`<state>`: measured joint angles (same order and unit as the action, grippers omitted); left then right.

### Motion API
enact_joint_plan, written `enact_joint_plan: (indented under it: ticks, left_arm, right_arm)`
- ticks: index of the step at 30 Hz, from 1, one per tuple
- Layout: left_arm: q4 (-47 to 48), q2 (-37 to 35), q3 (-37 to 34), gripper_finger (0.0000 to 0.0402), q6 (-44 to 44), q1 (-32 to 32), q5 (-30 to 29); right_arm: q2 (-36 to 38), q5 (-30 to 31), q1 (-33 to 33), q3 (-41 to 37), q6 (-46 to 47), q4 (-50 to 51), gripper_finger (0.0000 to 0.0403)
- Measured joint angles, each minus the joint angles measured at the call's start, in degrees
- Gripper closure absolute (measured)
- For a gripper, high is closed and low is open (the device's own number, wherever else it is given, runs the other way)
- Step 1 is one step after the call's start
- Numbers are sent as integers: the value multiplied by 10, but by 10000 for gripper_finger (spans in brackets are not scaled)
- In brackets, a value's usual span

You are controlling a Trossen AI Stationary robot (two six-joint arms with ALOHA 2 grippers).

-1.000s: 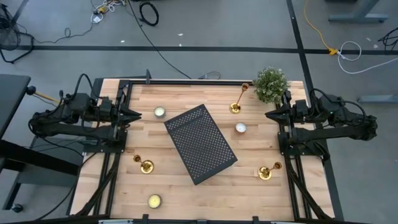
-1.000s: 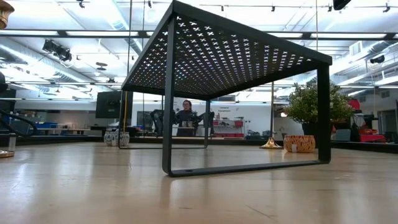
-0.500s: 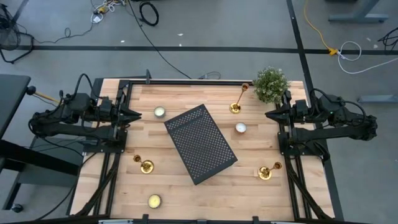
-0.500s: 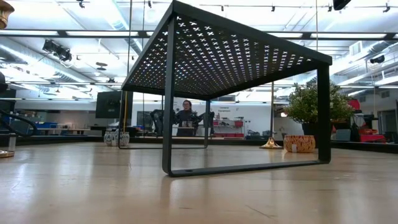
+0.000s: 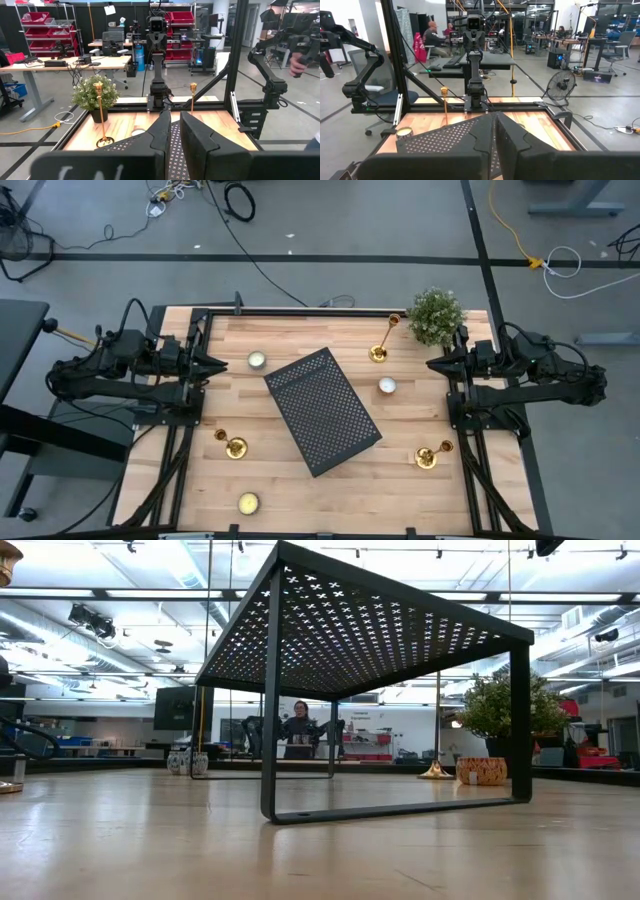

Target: Pick & Place candle stick holders

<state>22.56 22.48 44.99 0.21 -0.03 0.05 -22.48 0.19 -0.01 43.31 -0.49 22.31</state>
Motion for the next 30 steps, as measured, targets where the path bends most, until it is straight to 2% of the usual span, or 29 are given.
enact_joint_plan:
  ticks: [15,20,30]
  left_arm:
    - [0,0,0,356,0,0,0]
    - [0,0,0,356,0,0,0]
    - [0,0,0,356,0,0,0]
  right_arm:
    - [0,1,0,0,0,-2,379]
    - [-3,24,0,0,9,-42,379]
    - [-24,25,0,0,2,-132,379]
